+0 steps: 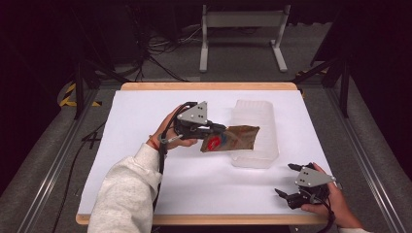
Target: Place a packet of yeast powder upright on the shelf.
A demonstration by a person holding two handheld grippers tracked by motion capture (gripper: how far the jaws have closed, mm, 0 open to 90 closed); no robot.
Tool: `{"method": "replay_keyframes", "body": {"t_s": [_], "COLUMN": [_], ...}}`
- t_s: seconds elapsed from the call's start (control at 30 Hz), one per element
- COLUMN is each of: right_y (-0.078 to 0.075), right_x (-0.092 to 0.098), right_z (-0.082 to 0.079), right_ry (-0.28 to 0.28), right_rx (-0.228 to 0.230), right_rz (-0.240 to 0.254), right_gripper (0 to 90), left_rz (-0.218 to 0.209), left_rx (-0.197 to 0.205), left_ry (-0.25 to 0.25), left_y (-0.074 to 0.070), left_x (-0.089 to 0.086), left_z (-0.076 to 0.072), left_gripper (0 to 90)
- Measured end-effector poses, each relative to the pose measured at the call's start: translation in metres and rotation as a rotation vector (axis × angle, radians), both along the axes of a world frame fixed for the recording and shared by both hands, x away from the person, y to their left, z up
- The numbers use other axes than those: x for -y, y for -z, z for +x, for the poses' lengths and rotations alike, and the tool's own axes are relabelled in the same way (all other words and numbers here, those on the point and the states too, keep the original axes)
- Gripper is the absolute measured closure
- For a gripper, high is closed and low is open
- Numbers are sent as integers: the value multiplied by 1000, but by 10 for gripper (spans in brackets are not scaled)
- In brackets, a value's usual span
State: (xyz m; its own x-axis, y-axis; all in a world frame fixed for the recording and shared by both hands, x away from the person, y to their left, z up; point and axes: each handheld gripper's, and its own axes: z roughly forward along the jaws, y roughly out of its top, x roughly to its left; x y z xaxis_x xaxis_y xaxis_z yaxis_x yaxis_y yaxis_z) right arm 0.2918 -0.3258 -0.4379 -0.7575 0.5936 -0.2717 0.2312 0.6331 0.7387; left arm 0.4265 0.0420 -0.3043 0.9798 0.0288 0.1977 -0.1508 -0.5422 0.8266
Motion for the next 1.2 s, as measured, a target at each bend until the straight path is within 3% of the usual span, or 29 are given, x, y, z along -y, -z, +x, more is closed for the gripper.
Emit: {"method": "replay_keyframes", "body": {"t_s": [0.17,0.33,0.63,0.7,1.0,1.1,1.2], "right_y": [0,-1,0,-1,-1,0,0], "right_x": [1,1,1,1,2,0,-1], "right_z": [-1,-1,-1,-1,-2,-1,-2], "right_ry": [3,3,0,-2,3,-1,1], "right_rx": [1,0,0,1,1,-2,-8], "right_rz": [5,5,2,5,7,-2,0], "right_gripper": [82,82,82,82,82,82,82], "left_rz": [12,-14,-23,-23,-37,-46,-44], "left_rx": [24,13,-1,-7,-37,-54,-66], "left_ry": [17,48,135,138,95,106,121], "left_y": [-5,-7,-7,-7,-8,-6,-2], "left_x": [15,26,67,64,16,13,22], "left_z": [-1,-2,-3,-3,4,7,9], "left_gripper": [864,864,869,870,870,869,869]}}
